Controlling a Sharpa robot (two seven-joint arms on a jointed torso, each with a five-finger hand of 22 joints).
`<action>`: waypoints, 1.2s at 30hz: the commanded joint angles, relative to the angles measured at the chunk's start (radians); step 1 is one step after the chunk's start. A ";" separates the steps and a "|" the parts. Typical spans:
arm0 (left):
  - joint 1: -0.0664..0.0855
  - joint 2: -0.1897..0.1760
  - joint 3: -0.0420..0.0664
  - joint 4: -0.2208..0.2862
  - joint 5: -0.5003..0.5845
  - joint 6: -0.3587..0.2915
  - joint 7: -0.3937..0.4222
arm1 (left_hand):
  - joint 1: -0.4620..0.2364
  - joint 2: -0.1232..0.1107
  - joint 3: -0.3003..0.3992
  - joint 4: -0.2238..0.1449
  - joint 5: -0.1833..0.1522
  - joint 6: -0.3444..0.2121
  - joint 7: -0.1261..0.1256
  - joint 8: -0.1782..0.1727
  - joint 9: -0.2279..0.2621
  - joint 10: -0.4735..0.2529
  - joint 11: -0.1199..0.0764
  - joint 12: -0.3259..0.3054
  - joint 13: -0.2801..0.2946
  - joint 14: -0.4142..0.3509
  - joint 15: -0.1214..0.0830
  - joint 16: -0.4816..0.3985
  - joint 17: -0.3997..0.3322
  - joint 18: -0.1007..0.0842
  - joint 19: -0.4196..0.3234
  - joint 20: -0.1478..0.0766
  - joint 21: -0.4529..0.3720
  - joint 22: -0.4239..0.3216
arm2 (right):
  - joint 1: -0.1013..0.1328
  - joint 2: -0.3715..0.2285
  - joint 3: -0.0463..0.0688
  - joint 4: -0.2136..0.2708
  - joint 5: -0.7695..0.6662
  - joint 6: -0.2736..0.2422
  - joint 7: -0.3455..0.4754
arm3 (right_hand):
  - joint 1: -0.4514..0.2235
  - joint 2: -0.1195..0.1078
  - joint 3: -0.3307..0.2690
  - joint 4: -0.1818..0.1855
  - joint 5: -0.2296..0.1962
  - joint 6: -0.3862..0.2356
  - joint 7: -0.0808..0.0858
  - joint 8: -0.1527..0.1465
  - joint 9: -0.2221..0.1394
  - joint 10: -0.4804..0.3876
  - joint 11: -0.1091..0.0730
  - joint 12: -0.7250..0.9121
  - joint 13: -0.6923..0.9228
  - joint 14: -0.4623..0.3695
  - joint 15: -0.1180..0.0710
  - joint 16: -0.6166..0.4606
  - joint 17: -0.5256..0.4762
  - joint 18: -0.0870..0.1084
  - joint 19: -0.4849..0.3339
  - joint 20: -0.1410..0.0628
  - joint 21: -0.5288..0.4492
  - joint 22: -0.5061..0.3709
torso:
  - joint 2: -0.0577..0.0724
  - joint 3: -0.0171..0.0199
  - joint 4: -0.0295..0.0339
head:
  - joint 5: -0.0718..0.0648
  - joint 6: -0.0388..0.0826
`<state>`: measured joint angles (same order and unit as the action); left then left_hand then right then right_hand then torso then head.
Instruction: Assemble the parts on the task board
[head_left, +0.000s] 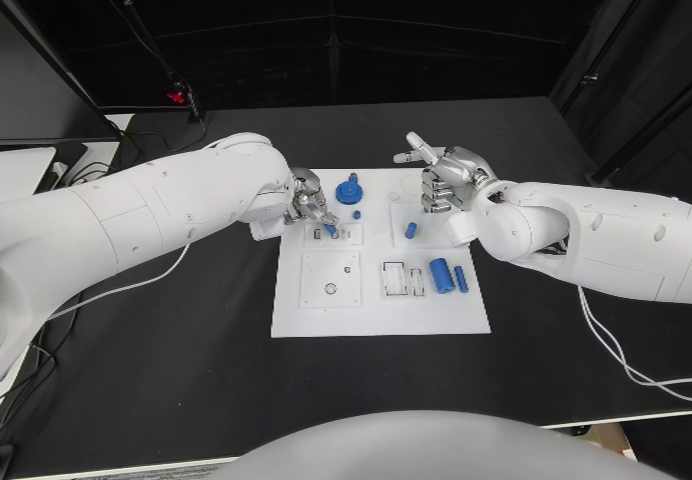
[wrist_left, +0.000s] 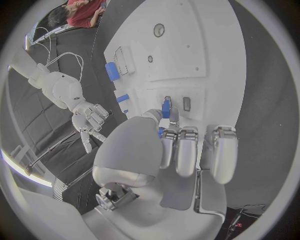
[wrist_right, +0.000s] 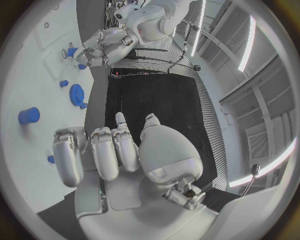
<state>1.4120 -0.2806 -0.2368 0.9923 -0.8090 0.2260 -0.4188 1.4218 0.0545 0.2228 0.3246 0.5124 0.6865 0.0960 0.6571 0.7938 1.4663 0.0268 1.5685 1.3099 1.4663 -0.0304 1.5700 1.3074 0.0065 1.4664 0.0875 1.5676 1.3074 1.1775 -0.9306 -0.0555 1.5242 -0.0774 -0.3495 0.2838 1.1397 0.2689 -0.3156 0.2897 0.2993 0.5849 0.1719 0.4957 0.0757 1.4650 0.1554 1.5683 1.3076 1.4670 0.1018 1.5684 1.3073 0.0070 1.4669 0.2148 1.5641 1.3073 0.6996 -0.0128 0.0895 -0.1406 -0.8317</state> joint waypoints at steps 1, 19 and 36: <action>0.002 -0.007 0.001 0.020 -0.006 -0.081 -0.029 | -0.009 0.000 0.075 -0.064 0.004 0.007 -0.004 0.009 0.020 0.105 0.005 0.002 0.261 0.104 0.003 0.001 0.263 -0.007 0.104 0.001 0.003 0.263 | 0.001 -0.001 0.000 0.001 0.001 0.003 0.009 | 0.002 0.011 0.004 0.002 0.005 -0.007 0.058 0.004 -0.001 0.106 0.001 0.003 0.263 0.104 -0.002 0.002 0.263 -0.001 0.087 -0.006 -0.007 0.255 | 0.000 -0.0006 -0.0013 | 0.003 -0.001; -0.006 -0.033 0.000 0.069 -0.033 -0.159 -0.038 | -0.011 -0.002 0.089 -0.061 0.011 0.006 -0.005 0.013 0.024 0.105 0.004 0.002 0.261 0.104 0.003 0.001 0.263 -0.007 0.104 0.001 0.003 0.263 | -0.002 -0.005 0.000 0.003 0.001 0.005 0.011 | 0.002 0.012 0.004 0.002 0.005 -0.007 0.058 0.004 -0.001 0.106 0.001 0.003 0.263 0.104 -0.002 0.002 0.263 -0.001 0.086 -0.006 -0.007 0.255 | 0.001 -0.0003 -0.0035 | 0.008 -0.002; -0.020 -0.063 0.000 0.125 -0.053 -0.180 -0.059 | -0.016 -0.004 0.097 -0.055 0.013 0.007 -0.005 0.015 0.026 0.105 0.004 0.002 0.261 0.104 0.003 0.001 0.263 -0.007 0.104 0.001 0.003 0.263 | -0.002 -0.012 0.000 0.006 0.001 0.007 0.012 | 0.001 0.012 0.004 0.002 0.005 -0.007 0.058 0.004 -0.001 0.106 0.001 0.003 0.263 0.104 -0.002 0.002 0.263 -0.001 0.086 -0.006 -0.008 0.254 | 0.001 -0.0012 -0.0041 | 0.008 -0.006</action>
<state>1.3922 -0.3442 -0.2366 1.1154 -0.8506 0.0657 -0.4685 1.4121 0.0449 0.2405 0.3423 0.5208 0.6880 0.0975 0.6687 0.7944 1.4647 0.0284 1.5681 1.3091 1.4663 -0.0302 1.5700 1.3074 0.0065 1.4664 0.0875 1.5676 1.3074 1.1745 -0.9419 -0.0556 1.5266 -0.0774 -0.3490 0.2854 1.1397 0.2689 -0.3156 0.2897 0.2993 0.5849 0.1719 0.4956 0.0757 1.4650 0.1554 1.5683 1.3076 1.4670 0.1018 1.5683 1.3073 0.0070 1.4669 0.2149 1.5599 1.3073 0.7005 -0.0131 0.0871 -0.1317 -0.8382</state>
